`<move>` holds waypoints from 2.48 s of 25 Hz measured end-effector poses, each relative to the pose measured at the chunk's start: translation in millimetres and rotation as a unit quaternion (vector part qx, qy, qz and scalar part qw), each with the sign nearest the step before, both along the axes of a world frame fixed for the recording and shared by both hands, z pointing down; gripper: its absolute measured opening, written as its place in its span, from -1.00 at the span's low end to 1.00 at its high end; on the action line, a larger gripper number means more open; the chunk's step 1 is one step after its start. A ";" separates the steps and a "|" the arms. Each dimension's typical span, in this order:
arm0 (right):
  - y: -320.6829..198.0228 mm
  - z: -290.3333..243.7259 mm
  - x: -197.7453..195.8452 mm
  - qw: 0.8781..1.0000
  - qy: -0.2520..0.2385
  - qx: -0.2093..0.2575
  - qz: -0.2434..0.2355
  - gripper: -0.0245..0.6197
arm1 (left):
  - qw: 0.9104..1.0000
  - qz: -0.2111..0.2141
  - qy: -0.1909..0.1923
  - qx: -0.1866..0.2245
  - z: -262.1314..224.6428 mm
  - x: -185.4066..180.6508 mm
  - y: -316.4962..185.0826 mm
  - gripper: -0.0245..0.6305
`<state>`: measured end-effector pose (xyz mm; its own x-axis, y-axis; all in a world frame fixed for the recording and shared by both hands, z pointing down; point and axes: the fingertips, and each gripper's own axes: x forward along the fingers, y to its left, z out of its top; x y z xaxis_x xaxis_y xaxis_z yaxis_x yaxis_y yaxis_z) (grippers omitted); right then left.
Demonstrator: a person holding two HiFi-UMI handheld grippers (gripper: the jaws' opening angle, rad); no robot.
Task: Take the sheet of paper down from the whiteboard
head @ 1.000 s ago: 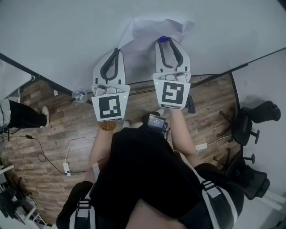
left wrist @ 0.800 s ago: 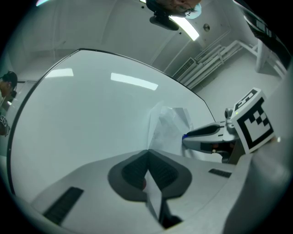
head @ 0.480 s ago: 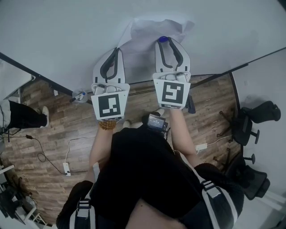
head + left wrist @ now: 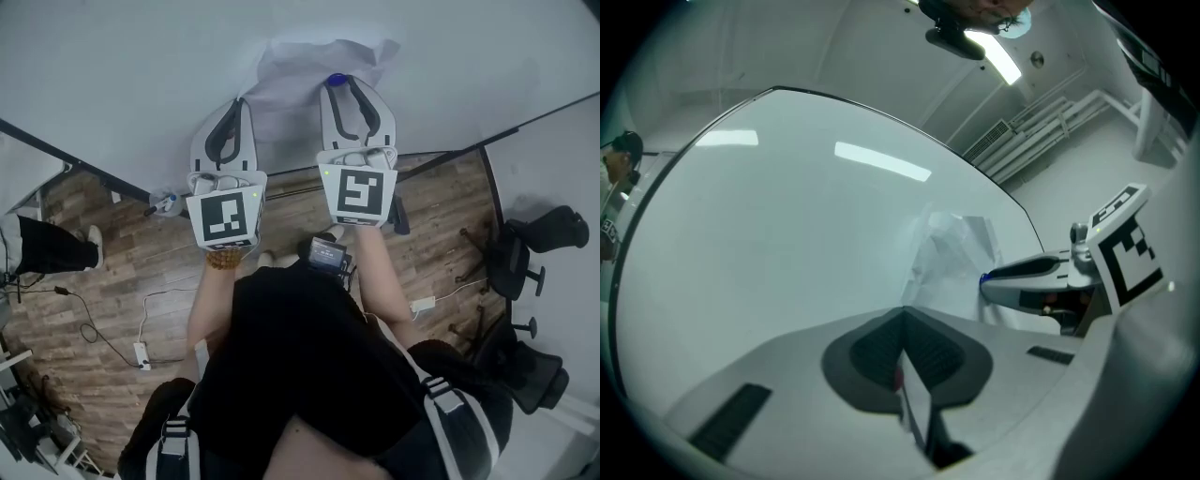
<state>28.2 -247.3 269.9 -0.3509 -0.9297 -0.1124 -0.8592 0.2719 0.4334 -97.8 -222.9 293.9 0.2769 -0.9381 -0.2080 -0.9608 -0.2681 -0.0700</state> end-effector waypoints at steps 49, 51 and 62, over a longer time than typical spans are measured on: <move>5.0 10.1 -3.5 1.000 0.008 -0.010 0.000 -0.57 | 1.000 0.003 0.025 0.000 3.4 -4.4 -3.6 -0.90; 6.2 12.3 -2.1 1.000 0.008 -0.012 0.000 -0.57 | 1.000 0.004 0.027 -0.001 4.3 -4.2 -3.8 -0.90; 26.4 10.0 -2.4 1.000 0.006 0.001 -0.015 -0.56 | 1.000 -0.001 0.027 -0.003 6.1 -5.1 -4.9 -0.90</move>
